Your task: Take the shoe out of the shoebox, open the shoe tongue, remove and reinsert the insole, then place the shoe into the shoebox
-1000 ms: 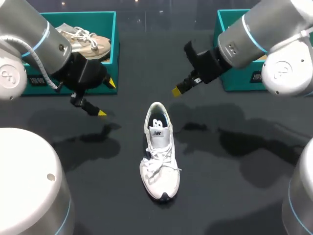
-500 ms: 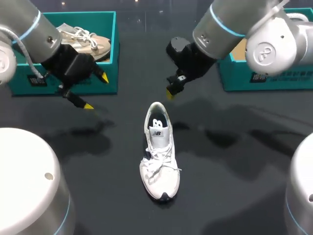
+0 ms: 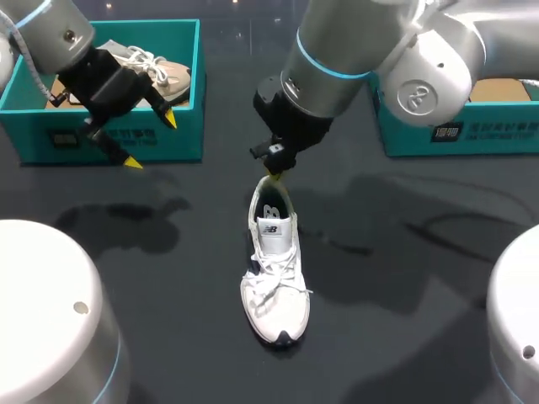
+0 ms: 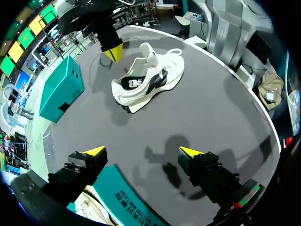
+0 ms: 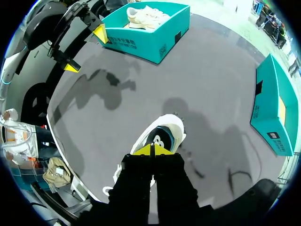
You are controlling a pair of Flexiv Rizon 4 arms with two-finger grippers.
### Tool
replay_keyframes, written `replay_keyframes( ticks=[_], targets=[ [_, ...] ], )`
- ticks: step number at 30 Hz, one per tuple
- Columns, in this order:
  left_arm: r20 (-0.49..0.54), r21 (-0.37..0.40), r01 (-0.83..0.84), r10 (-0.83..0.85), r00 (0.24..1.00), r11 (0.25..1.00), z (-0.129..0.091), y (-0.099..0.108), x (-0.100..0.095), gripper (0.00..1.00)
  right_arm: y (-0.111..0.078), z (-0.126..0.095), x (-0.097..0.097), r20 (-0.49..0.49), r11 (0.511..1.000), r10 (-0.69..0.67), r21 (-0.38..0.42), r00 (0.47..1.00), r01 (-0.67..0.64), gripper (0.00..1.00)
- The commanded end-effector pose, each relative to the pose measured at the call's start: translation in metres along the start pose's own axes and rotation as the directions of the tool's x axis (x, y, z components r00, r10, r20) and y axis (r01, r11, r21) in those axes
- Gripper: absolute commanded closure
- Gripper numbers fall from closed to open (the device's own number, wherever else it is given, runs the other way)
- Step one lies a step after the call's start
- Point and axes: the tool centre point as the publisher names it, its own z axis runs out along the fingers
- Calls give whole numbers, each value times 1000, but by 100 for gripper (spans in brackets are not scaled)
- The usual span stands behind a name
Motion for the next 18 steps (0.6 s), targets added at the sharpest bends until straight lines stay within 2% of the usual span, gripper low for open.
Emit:
replay_keyframes(
  ticks=[1, 3, 6, 18],
  targets=[
    [-11, 17, -32, 32, 999, 999, -8, 1, 1, 0, -4, 14, 4, 58, 998, 59, -14, 997, -59, 100],
    [-20, 36, -53, 54, 998, 998, -12, 4, 0, 0, -7, 24, 8, 121, 994, 111, 3, 986, -112, 100],
    [-21, 25, -69, 70, 997, 997, -18, 10, -1, 0, -14, 36, 8, 160, 985, 169, 6, 972, -172, 100],
    [-26, 27, -77, 78, 997, 997, -18, 9, -4, 0, -14, 36, 8, 160, 985, 169, 6, 972, -172, 100]
  ],
)
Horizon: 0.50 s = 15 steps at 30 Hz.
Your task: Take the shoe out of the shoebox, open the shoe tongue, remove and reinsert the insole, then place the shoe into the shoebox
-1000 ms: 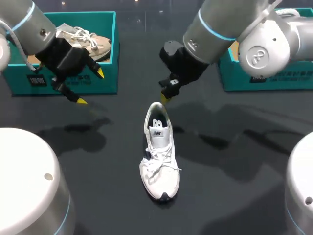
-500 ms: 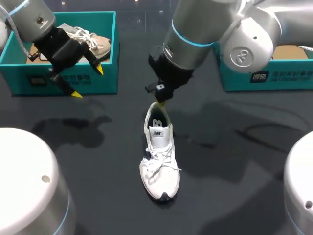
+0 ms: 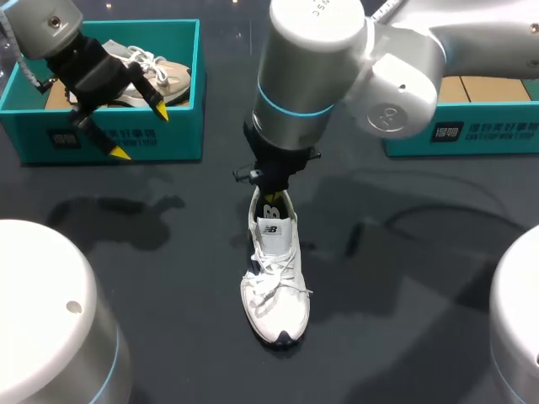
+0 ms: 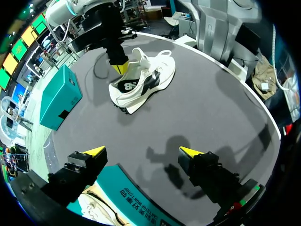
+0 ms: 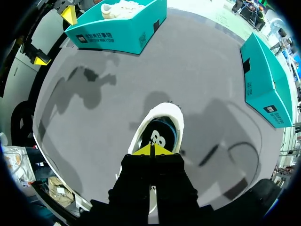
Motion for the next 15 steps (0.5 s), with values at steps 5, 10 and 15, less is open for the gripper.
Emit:
replay_keyframes(
  ticks=[5, 10, 15],
  targets=[
    [-15, 15, -14, 15, 1000, 1000, -2, 3, -3, 0, -4, 21, 0, 76, 999, 51, -24, 996, -49, 100],
    [-17, 2, -9, 9, 1000, 1000, -2, 5, -6, 0, -11, 33, 1, 202, 992, 109, -79, 973, -95, 100],
    [-17, 2, -9, 9, 1000, 1000, -2, 5, -6, 0, -11, 33, 1, 202, 992, 109, -79, 973, -95, 100]
  ],
)
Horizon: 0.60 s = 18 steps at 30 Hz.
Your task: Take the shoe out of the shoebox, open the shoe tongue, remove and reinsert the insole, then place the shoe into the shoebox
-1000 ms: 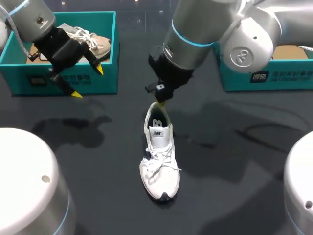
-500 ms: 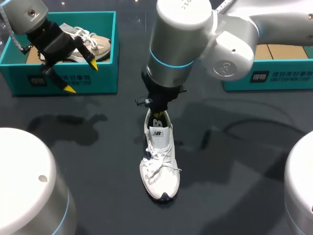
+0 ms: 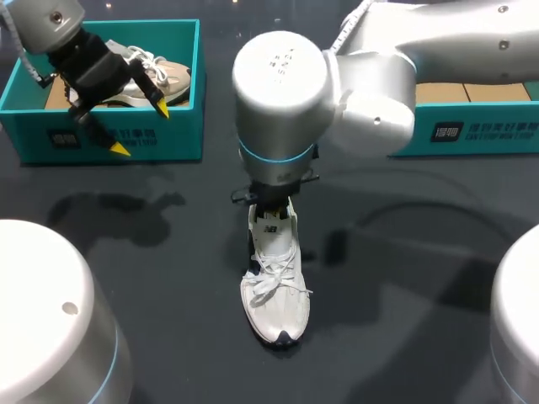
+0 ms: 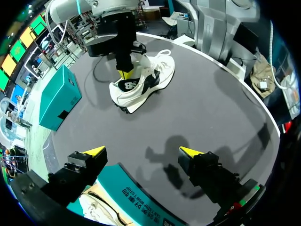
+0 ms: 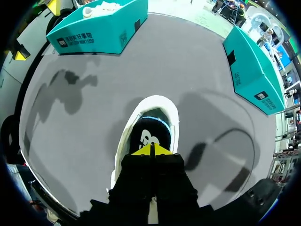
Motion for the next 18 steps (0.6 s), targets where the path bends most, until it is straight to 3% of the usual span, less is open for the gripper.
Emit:
replay_keyframes(
  ticks=[1, 5, 11, 18],
  targets=[
    [-3, -1, 0, 0, 1000, 1000, 0, 0, -1, 0, 0, 0, 7, 44, 1000, 1, 0, 999, -1, 100],
    [-8, 3, -21, 21, 1000, 1000, 2, -2, -3, 0, 0, 0, 7, 44, 1000, 1, 0, 999, -1, 100],
    [-11, 4, -18, 19, 1000, 1000, 4, 3, -3, 0, 0, 26, 4, 116, 998, 67, -17, 991, -65, 100],
    [-31, 2, -29, 29, 999, 1000, 9, 5, -1, 0, -3, 39, 3, 187, 993, 115, -63, 976, -104, 100]
  ],
)
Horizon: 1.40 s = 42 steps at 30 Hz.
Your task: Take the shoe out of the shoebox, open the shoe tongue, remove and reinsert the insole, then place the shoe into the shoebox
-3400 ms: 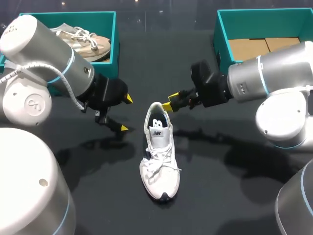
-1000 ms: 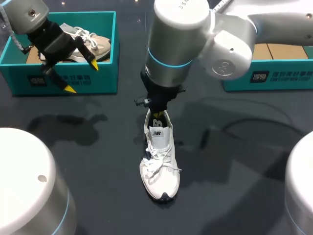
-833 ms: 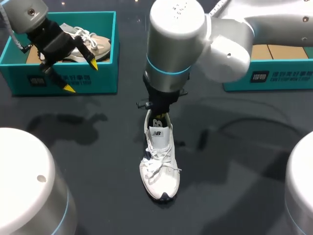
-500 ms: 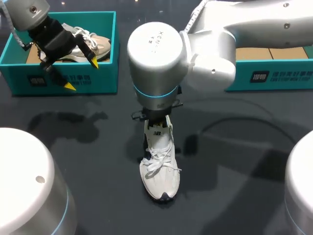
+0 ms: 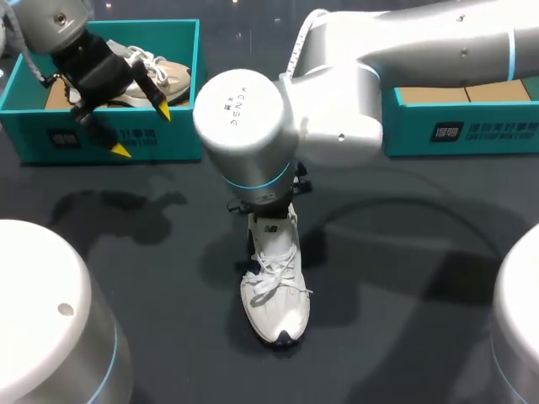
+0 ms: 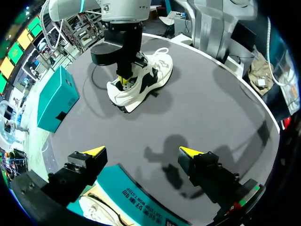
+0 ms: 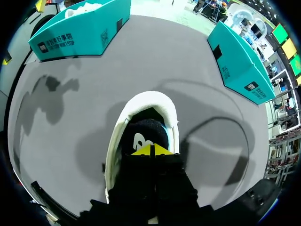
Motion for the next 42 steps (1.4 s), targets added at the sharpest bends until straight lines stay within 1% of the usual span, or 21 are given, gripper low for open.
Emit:
replay_keyframes(
  ticks=[1, 7, 10, 15, 21, 25, 29, 32, 37, 39, 42],
  targets=[
    [-12, 1, -5, 5, 1000, 1000, 3, 2, -1, 0, -5, 6, 12, 49, 1000, 7, -20, 999, -6, 100],
    [-30, 10, -15, 15, 999, 1000, 7, 4, 1, 0, -8, 15, 17, 77, 1000, 2, -27, 997, 0, 100],
    [-40, 15, -22, 22, 999, 1000, 8, 5, 2, 0, -7, 2, 17, 116, 999, 1, -41, 993, 3, 100],
    [-40, 15, -22, 22, 999, 1000, 8, 5, 2, 0, -4, -10, 17, 226, 999, -14, -36, 974, 23, 100],
    [-40, 15, -22, 22, 999, 1000, 8, 5, 2, 0, -1, -12, 10, 282, 1000, -15, -21, 959, 21, 100],
    [-40, 15, -22, 22, 999, 1000, 8, 5, 2, 0, -1, -9, 5, 343, 1000, -3, -4, 939, 5, 100],
    [-40, 15, -22, 22, 999, 1000, 8, 5, 2, 0, -3, -3, 1, 383, 1000, 5, 13, 924, -11, 100],
    [-40, 15, -22, 22, 999, 1000, 8, 5, 2, 0, -7, 10, -3, 384, 999, 8, 28, 923, -20, 100],
    [-40, 15, -22, 22, 999, 1000, 8, 5, 2, 0, -17, 31, -7, 371, 997, 3, 71, 928, -31, 100],
    [-40, 15, -22, 22, 999, 1000, 8, 5, 2, 0, -21, 37, -6, 367, 995, -1, 92, 930, -35, 100],
    [-40, 15, -22, 22, 999, 1000, 8, 5, 2, 0, -25, 43, -2, 334, 994, -9, 110, 942, -29, 100]
  ],
)
